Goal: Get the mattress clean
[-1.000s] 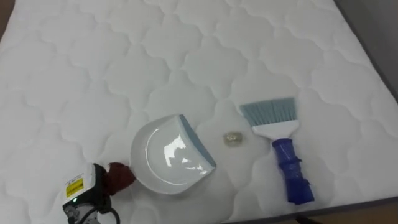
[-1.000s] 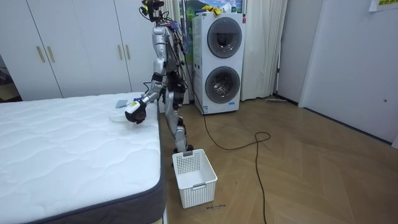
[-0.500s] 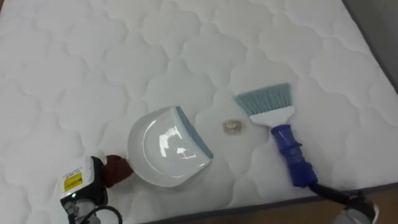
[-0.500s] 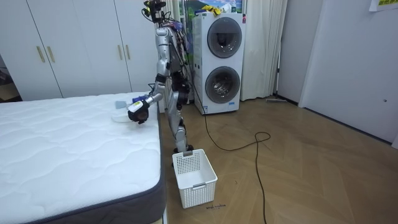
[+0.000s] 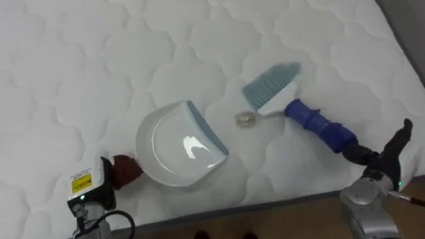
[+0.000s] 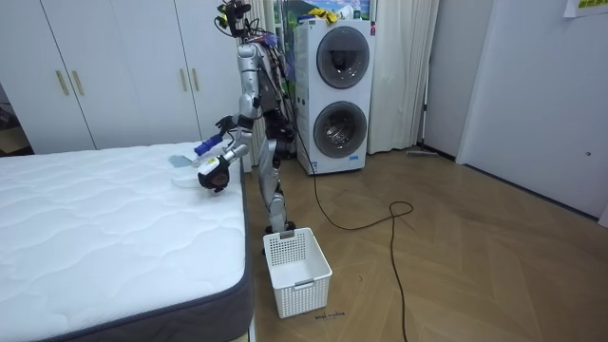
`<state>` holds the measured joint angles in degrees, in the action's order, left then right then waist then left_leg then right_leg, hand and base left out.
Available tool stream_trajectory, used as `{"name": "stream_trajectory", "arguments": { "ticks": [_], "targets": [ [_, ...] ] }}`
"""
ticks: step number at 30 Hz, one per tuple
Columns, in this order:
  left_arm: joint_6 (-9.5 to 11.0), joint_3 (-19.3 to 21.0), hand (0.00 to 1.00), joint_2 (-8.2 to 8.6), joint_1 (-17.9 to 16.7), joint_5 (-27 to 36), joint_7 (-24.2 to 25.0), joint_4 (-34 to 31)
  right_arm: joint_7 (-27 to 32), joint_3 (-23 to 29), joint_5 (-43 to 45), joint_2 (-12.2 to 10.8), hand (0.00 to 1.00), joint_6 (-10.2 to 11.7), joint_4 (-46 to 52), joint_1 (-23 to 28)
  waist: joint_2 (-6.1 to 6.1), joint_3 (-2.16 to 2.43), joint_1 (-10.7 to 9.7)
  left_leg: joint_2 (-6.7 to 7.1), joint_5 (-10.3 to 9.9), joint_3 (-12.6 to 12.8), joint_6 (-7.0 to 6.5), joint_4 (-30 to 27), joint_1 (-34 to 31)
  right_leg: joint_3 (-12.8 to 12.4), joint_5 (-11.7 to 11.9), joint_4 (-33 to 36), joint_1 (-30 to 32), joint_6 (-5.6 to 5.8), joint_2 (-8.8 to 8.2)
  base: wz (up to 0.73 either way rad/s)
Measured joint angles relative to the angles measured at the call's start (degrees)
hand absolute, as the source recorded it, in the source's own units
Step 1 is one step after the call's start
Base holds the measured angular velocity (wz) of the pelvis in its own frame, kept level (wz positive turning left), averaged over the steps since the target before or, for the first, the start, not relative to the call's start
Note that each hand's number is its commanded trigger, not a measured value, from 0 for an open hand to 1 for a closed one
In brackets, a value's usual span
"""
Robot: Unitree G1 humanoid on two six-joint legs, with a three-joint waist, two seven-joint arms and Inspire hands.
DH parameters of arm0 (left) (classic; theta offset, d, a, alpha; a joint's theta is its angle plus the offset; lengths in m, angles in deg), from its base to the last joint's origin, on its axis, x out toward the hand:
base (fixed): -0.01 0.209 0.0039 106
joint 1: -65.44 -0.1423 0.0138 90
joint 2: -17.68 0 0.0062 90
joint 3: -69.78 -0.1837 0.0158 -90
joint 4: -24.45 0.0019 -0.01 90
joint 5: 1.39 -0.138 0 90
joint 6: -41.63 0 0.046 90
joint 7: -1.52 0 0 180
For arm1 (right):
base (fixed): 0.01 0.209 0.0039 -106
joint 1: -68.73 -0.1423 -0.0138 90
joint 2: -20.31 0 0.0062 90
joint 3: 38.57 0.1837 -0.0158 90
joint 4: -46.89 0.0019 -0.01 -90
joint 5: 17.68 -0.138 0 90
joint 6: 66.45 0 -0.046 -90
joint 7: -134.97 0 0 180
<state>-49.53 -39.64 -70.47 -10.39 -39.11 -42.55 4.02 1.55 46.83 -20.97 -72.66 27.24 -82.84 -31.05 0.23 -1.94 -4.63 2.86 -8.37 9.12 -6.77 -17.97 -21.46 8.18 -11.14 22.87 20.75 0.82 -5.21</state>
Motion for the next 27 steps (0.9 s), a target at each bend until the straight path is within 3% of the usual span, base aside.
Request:
{"name": "stream_trajectory", "arguments": {
  "ticks": [18,27],
  "targets": [
    [-0.8,-1.2,1.00,-0.30,2.1,0.0,1.3,-0.5,1.3,-4.0,1.0,0.0,0.00,-0.1,-0.1,0.1,0.04,-0.63,0.0,-0.10,0.0,0.0,0.00,-0.5,-2.4,1.9,0.2,0.0,2.2,-0.29,-0.39,0.00],
    [-1.4,-1.6,1.00,-0.64,2.3,0.0,1.8,-2.6,1.5,-8.1,0.3,0.6,0.00,-0.1,-0.4,2.4,0.04,-0.63,0.2,-0.11,0.0,0.1,0.01,-0.5,-2.3,1.5,0.2,0.4,2.4,-0.30,-0.38,0.00]
  ]
}}
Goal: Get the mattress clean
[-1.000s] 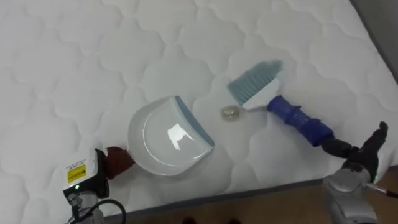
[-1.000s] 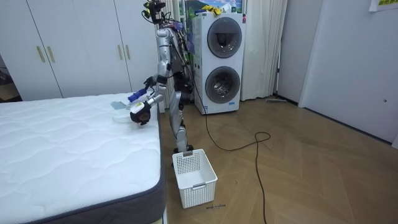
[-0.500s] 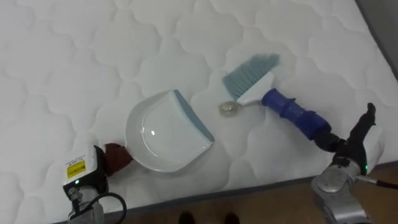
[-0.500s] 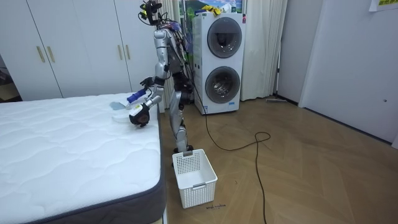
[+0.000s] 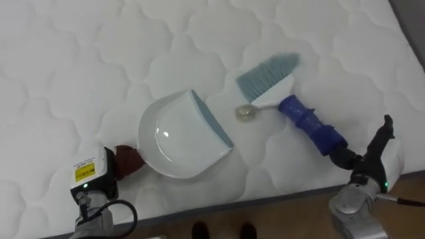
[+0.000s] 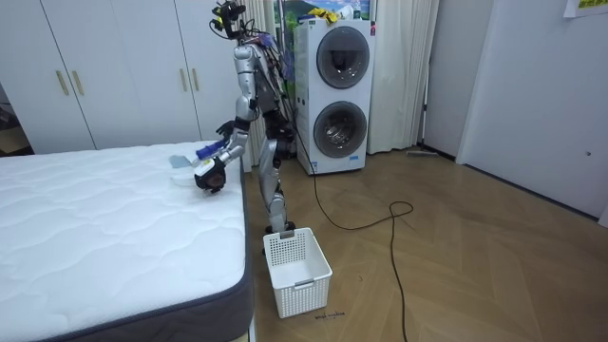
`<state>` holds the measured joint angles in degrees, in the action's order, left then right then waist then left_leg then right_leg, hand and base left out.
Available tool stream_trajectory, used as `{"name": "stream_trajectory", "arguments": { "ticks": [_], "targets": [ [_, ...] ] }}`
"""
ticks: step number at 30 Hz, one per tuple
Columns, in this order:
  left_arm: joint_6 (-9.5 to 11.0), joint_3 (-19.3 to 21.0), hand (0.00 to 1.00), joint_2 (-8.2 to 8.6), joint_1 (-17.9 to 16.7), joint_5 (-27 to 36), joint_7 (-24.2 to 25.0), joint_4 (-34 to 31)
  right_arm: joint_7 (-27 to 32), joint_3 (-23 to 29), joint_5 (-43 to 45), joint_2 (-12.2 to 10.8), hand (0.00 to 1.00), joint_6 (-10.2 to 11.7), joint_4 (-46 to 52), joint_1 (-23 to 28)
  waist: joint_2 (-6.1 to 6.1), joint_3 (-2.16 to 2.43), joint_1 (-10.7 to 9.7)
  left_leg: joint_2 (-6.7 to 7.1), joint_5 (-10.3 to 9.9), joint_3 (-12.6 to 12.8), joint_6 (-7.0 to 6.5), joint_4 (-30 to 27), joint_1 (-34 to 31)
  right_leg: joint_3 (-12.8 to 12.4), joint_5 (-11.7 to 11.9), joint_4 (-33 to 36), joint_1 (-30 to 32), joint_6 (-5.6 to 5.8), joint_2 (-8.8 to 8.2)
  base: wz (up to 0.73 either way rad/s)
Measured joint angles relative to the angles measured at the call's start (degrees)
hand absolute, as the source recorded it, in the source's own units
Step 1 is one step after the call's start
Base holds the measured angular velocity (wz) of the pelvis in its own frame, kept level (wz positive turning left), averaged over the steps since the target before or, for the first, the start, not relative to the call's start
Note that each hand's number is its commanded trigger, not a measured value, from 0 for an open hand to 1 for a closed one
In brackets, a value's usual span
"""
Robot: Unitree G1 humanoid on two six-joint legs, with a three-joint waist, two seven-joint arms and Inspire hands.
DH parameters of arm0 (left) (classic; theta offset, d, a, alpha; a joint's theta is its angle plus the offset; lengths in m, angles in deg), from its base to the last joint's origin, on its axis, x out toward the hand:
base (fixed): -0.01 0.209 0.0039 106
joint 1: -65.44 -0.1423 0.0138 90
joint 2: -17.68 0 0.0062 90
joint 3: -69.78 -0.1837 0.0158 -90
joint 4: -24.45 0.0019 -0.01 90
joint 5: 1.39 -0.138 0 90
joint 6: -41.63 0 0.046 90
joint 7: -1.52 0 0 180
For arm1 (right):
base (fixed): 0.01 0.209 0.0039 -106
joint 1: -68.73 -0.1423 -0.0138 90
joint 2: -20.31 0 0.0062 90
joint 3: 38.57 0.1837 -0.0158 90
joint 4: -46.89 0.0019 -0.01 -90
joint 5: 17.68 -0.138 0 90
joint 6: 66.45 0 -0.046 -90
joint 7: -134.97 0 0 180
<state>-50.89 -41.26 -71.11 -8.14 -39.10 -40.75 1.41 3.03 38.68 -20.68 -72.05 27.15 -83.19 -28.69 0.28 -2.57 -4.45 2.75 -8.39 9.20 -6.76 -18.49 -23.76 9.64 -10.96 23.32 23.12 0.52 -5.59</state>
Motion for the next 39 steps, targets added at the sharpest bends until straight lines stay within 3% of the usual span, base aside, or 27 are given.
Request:
{"name": "stream_trajectory", "arguments": {
  "ticks": [7,14,26,39],
  "targets": [
    [1.3,-2.8,1.00,-1.42,0.2,1.3,-1.8,-0.2,1.6,-0.1,-9.0,0.0,0.00,0.2,-2.3,0.2,0.04,0.02,-0.2,-0.04,0.0,0.0,-0.05,-0.9,-1.1,0.2,0.0,0.6,0.9,-0.01,-0.15,0.00],
    [1.7,-2.8,1.00,-2.46,0.2,1.3,-2.6,-0.4,2.1,3.5,-9.1,0.5,0.00,1.3,-2.1,0.2,0.17,0.11,-1.7,-0.02,0.0,-0.1,-0.11,-1.5,-2.1,0.1,0.0,1.5,2.0,-0.04,-0.32,0.01],
    [1.4,-2.9,1.00,-2.51,0.0,1.2,-2.5,-1.7,5.7,3.5,-9.2,1.5,0.00,1.8,-2.1,-0.1,0.26,0.20,-1.5,-0.06,0.0,-0.1,-0.15,-2.4,-1.9,-0.1,0.0,2.7,1.9,-0.05,-0.38,0.00],
    [0.9,-2.0,1.00,-2.50,0.0,0.4,0.3,-1.8,4.1,5.2,-5.5,1.5,0.00,1.8,-1.9,0.0,-0.09,0.51,-1.8,-0.11,0.1,0.0,-0.31,-3.2,-1.9,-0.1,0.0,3.6,1.8,-0.12,-0.44,0.00]
  ]
}}
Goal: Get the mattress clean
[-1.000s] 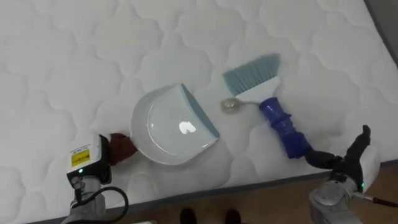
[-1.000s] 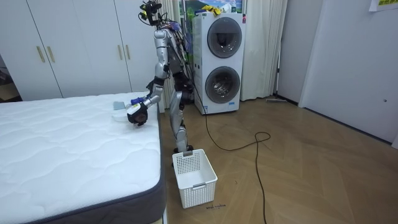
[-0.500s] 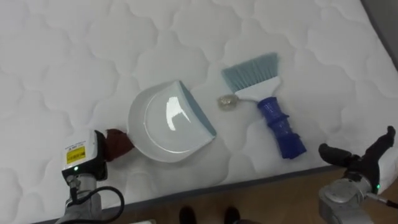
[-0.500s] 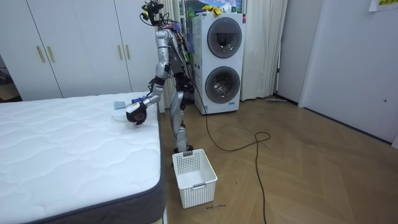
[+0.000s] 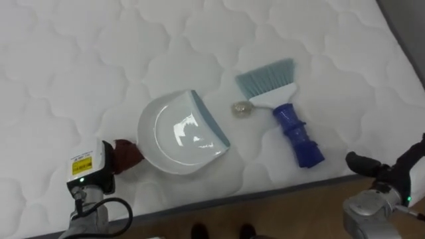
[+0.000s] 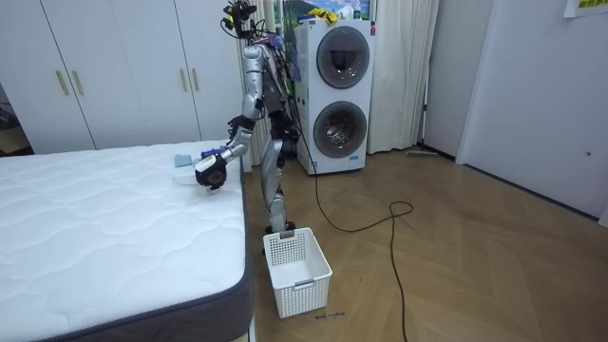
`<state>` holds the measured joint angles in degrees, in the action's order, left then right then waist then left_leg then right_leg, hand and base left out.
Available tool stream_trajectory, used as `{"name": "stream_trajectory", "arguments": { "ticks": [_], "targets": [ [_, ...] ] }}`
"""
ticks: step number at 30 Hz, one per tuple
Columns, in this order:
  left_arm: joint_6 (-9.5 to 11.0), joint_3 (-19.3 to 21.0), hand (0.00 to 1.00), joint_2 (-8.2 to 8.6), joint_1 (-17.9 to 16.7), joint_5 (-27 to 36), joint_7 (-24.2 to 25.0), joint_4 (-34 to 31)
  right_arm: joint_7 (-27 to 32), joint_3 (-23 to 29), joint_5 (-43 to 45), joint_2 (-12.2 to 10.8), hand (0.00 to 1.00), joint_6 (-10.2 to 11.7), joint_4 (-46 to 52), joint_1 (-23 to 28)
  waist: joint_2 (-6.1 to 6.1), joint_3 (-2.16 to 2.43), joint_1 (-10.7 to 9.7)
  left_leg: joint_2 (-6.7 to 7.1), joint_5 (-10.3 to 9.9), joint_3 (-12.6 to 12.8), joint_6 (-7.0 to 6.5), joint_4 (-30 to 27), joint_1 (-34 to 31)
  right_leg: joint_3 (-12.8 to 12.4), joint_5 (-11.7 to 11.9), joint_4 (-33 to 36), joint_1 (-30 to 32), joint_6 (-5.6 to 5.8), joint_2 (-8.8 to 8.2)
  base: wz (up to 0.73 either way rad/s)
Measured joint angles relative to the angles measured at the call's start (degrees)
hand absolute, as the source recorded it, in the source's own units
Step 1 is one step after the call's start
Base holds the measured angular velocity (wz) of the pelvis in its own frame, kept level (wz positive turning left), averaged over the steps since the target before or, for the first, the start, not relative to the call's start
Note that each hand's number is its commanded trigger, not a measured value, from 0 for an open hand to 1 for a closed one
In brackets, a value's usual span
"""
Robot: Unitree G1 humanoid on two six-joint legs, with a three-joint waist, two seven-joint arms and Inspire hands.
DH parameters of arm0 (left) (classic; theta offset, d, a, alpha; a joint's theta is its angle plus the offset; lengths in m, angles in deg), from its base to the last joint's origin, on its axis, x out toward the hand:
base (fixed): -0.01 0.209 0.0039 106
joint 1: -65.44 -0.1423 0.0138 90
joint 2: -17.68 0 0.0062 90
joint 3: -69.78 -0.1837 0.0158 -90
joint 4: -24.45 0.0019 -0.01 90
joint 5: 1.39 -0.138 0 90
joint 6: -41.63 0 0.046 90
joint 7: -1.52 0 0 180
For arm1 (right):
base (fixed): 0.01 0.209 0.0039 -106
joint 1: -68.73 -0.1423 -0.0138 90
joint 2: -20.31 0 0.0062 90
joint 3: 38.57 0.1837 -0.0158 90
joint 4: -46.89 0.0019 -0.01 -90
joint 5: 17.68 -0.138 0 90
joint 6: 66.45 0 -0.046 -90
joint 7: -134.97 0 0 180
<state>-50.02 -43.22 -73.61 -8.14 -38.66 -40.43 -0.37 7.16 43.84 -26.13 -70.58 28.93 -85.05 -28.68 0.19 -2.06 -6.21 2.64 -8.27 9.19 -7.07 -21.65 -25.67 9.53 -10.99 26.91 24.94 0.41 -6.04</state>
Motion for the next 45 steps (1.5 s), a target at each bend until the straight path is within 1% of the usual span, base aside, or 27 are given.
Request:
{"name": "stream_trajectory", "arguments": {
  "ticks": [6,11,14,15,18,19,20,22,26,29,34,35,39,41,42,45],
  "targets": [
    [-0.8,-0.1,1.00,0.19,0.0,0.0,0.0,0.0,-2.4,-1.0,0.0,0.0,0.00,0.0,0.0,-0.1,0.00,0.04,0.4,0.00,0.0,0.1,-0.04,0.0,0.0,0.0,0.0,-0.1,0.1,-0.03,0.05,0.00],
    [-0.8,-0.2,1.00,0.20,0.2,0.0,0.5,0.1,-6.7,-4.8,0.0,0.0,0.00,-0.1,0.0,-0.6,0.10,0.06,0.7,-0.11,0.0,0.0,-0.03,-0.1,0.2,0.0,0.0,-0.3,-0.3,-0.07,0.07,0.00],
    [-0.5,-0.3,1.00,0.22,0.8,0.0,1.8,0.1,-9.0,-5.8,0.0,0.0,0.00,-0.1,0.0,-0.9,0.33,-0.05,1.5,-0.20,0.0,0.0,-0.03,-0.2,0.2,0.2,0.1,-0.6,-0.6,-0.16,0.10,0.00],
    [-0.4,-0.3,1.00,0.23,0.8,0.0,2.2,0.1,-9.7,-5.9,0.0,-0.1,0.00,-0.1,-0.1,-1.0,0.57,-0.16,2.0,-0.29,0.0,-0.1,-0.02,-0.1,0.2,0.3,0.2,-1.0,-0.8,-0.27,0.18,0.00],
    [-0.2,-0.2,1.00,0.36,0.9,-0.1,2.3,0.2,-10.6,-6.3,0.0,-0.2,0.00,0.0,-0.7,-2.6,1.34,-0.62,2.3,-0.34,0.0,-0.1,-0.02,-0.1,0.1,0.4,0.4,-1.2,-0.7,-0.27,0.23,0.00],
    [-0.1,-0.1,1.00,0.36,1.0,-0.3,2.3,0.2,-10.9,-6.3,0.0,-0.3,0.00,0.0,-0.8,-2.9,1.45,-0.68,2.3,-0.34,0.0,-0.1,-0.02,-0.1,0.0,0.4,0.4,-1.1,-0.6,-0.27,0.23,0.00],
    [0.1,0.1,1.00,0.37,1.3,-1.0,2.3,0.2,-11.5,-6.5,0.0,-0.3,0.00,0.2,-1.4,-3.5,1.57,-0.75,2.8,-0.37,0.0,-0.1,-0.02,-0.1,-0.1,0.4,0.4,-1.1,-0.5,-0.29,0.25,0.00],
    [0.3,0.1,1.00,0.41,2.1,-1.7,2.3,0.2,-12.6,-6.8,0.0,-0.3,0.00,0.2,-3.0,-4.7,1.61,-0.77,3.4,-0.44,0.0,-0.1,0.00,-0.2,-0.5,0.5,0.4,-0.9,0.0,-0.32,0.25,0.00],
    [0.3,0.2,1.00,0.44,2.4,-2.4,2.3,0.3,-14.3,-7.1,0.1,-0.3,0.00,0.2,-3.0,-6.5,1.67,-0.84,3.6,-0.45,0.0,-0.2,0.02,-0.6,-1.0,0.8,0.3,-0.8,0.4,-0.34,0.17,0.01],
    [0.5,0.2,1.00,0.45,2.6,-2.5,2.3,0.3,-14.5,-7.2,0.1,-0.4,0.00,0.3,-2.8,-7.7,1.69,-0.87,3.7,-0.44,-0.1,-0.6,0.04,-1.0,-1.7,1.6,0.3,-0.8,0.6,-0.34,0.13,0.07],
    [0.9,0.2,1.00,0.45,3.0,-3.0,2.1,0.1,-14.5,-7.4,0.0,-0.4,0.00,0.4,-2.7,-8.4,1.68,-0.93,4.0,-0.42,-0.2,-1.3,0.09,-1.4,-2.7,1.8,0.3,-0.8,1.2,-0.37,0.17,0.06],
    [1.1,0.2,1.00,0.46,3.4,-2.9,2.1,0.1,-14.5,-7.4,0.0,-0.3,0.00,0.4,-2.7,-8.7,1.66,-1.18,4.2,-0.42,-0.2,-1.3,0.08,-1.9,-3.1,1.8,0.3,-0.2,1.7,-0.42,0.12,0.00],
    [1.7,0.2,1.00,0.44,4.1,-2.9,1.6,0.2,-15.0,-7.4,0.0,-0.3,0.00,0.5,-3.5,-9.8,1.70,-1.37,4.6,-0.36,-0.2,-1.5,0.05,-2.9,-4.8,2.1,0.0,1.3,3.4,-0.63,-0.23,0.03],
    [1.9,0.1,1.00,0.44,4.6,-2.9,1.6,0.2,-15.7,-7.4,0.0,-0.2,0.00,0.5,-5.2,-11.0,1.55,-1.60,4.6,0.00,-0.2,-1.6,0.03,-3.0,-5.4,2.4,-0.7,2.4,4.2,-0.70,-0.81,0.10],
    [2.1,0.1,1.00,0.45,4.7,-2.9,1.6,0.2,-16.2,-7.4,0.0,-0.2,0.00,0.5,-6.6,-11.8,1.52,-1.93,4.6,0.11,-0.2,-1.7,-0.02,-3.2,-5.5,2.4,-0.9,3.0,4.4,-0.69,-1.02,0.06],
    [2.1,0.0,1.00,0.45,4.7,-2.8,1.6,0.2,-17.7,-7.4,-0.3,0.0,0.00,0.5,-9.2,-12.4,1.51,-1.97,4.9,0.03,-0.3,-1.7,-0.06,-4.0,-6.6,2.4,-1.0,3.6,5.4,-0.80,-1.04,0.01]
  ]
}}
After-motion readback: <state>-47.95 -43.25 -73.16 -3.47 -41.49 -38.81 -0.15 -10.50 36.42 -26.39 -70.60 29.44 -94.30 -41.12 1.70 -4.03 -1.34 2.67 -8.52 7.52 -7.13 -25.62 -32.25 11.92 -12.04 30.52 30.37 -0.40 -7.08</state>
